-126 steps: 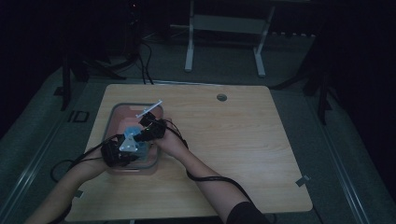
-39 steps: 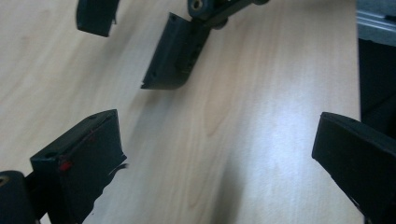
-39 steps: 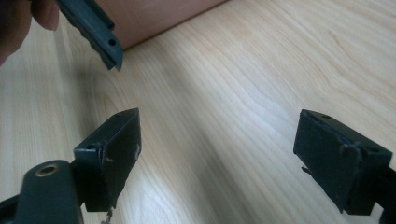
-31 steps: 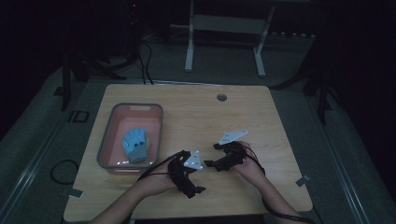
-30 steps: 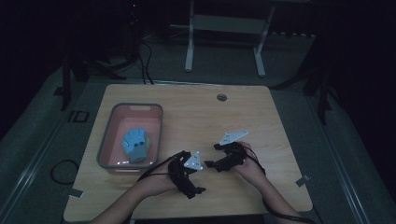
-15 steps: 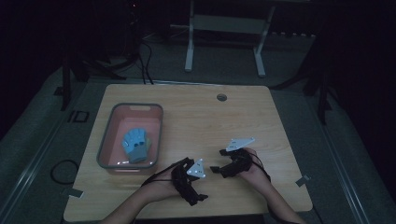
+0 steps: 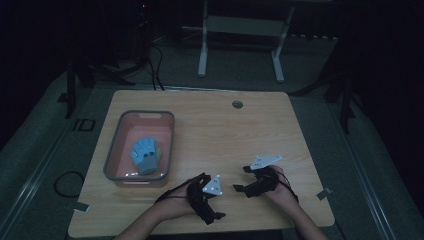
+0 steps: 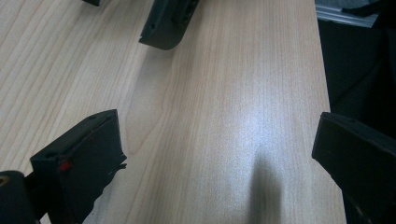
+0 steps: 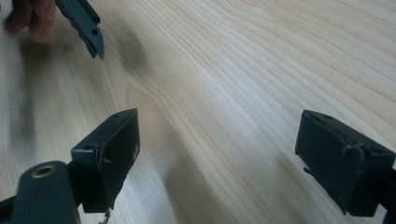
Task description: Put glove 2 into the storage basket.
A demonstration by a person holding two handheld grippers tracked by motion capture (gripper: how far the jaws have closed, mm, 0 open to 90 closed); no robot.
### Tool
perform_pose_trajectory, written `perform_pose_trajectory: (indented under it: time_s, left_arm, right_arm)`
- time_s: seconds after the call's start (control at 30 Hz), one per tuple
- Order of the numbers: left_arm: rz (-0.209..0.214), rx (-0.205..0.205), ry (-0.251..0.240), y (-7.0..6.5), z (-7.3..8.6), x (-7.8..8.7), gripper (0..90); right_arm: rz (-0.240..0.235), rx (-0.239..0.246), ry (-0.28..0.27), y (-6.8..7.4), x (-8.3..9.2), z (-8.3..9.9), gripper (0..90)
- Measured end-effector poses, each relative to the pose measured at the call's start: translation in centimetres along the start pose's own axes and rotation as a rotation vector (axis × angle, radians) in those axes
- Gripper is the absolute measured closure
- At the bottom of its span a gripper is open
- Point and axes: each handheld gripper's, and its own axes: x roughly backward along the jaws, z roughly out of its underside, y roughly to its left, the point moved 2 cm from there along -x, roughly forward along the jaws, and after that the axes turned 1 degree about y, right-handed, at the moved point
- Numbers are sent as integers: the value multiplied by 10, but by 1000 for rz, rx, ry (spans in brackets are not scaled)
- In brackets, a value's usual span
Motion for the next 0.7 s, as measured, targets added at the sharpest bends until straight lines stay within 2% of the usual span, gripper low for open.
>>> perform_pose_trajectory:
  time_s: [0.23,0.3,0.47,0.7]
  left_arm:
    - [-6,-9,5,-2,3,-2,22]
    - [-4,-1,-14,-3,4,-3,22]
    - [-5,21,-47,-3,7,-4,22]
    - [-16,20,-44,-4,12,-5,22]
  right_arm:
    - [11,-5,-34,-3,5,11,139]
    - [9,-9,-49,-3,7,13,139]
    - [18,-8,-51,-5,12,16,139]
    - [28,-10,-51,-8,13,19,139]
